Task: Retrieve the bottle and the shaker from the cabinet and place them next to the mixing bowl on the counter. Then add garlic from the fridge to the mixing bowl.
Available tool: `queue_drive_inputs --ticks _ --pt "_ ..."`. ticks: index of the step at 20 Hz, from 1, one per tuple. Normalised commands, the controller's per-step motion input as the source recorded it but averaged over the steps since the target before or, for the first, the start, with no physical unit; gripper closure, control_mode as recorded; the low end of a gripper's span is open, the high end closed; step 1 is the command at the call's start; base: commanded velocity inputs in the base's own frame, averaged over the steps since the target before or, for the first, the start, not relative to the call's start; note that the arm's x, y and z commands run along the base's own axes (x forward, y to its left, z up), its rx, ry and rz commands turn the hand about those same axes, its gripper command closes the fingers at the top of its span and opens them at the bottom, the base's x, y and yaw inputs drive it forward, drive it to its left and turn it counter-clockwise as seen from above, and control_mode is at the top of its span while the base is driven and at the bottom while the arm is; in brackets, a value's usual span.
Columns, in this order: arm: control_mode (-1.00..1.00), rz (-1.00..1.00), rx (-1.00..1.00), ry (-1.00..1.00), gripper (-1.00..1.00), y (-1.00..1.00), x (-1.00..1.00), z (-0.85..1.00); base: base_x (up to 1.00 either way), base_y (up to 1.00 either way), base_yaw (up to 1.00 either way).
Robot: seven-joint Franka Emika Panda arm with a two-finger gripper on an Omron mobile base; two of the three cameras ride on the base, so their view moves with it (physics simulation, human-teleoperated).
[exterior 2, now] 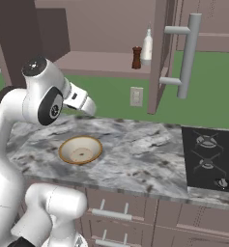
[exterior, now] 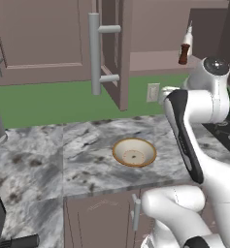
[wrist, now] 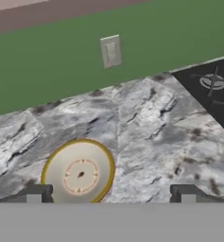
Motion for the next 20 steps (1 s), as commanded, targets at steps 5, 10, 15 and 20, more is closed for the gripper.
queue_drive_inputs --ticks 5,10,15,20 --pt "-1.00 -0.05 0.10 -0.14 -1.00 -0.15 -0.15 0.77 0.00 0.00 0.00" --pt "-1.00 0.01 0.04 -0.06 -1.00 -0.27 0.00 0.74 0.00 0.00 0.00" --pt "-1.00 0.02 0.02 -0.06 -1.00 -0.14 0.00 0.60 0.00 0.00 0.00" --pt "-1.00 0.00 0.00 -0.19 -1.00 0.00 0.00 0.33 0.00 0.00 0.00"
